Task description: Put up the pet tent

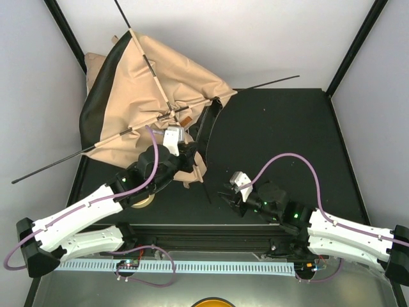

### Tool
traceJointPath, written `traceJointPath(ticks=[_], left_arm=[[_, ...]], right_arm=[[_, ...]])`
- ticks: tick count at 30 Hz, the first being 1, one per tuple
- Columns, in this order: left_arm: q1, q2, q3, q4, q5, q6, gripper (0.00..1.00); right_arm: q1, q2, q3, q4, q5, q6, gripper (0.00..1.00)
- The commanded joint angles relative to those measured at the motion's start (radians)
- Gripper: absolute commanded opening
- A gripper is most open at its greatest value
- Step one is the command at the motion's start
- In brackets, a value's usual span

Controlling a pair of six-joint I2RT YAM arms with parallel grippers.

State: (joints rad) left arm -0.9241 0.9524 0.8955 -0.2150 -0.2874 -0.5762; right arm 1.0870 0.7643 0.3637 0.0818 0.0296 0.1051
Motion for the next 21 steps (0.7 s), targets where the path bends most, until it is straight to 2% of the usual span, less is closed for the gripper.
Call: traceJointPath(ticks=[1, 15, 21], left_arm=[[0.004, 0.022, 0.078, 0.065, -0.008, 0.038, 0.02], [0.018, 0.047, 0.1, 0.075, 0.011, 0.084, 0.02], [0.024, 0.056, 0.104, 0.098, 0.035, 0.074, 0.02]], right_arm=[[0.005, -0.024, -0.015, 0.019, 0.039, -0.015, 0.42], [0.005, 0.003, -0.012, 0.044, 0.036, -0.024, 0.43], [0.004, -0.01, 0.038, -0.021, 0.033, -0.028, 0.44]])
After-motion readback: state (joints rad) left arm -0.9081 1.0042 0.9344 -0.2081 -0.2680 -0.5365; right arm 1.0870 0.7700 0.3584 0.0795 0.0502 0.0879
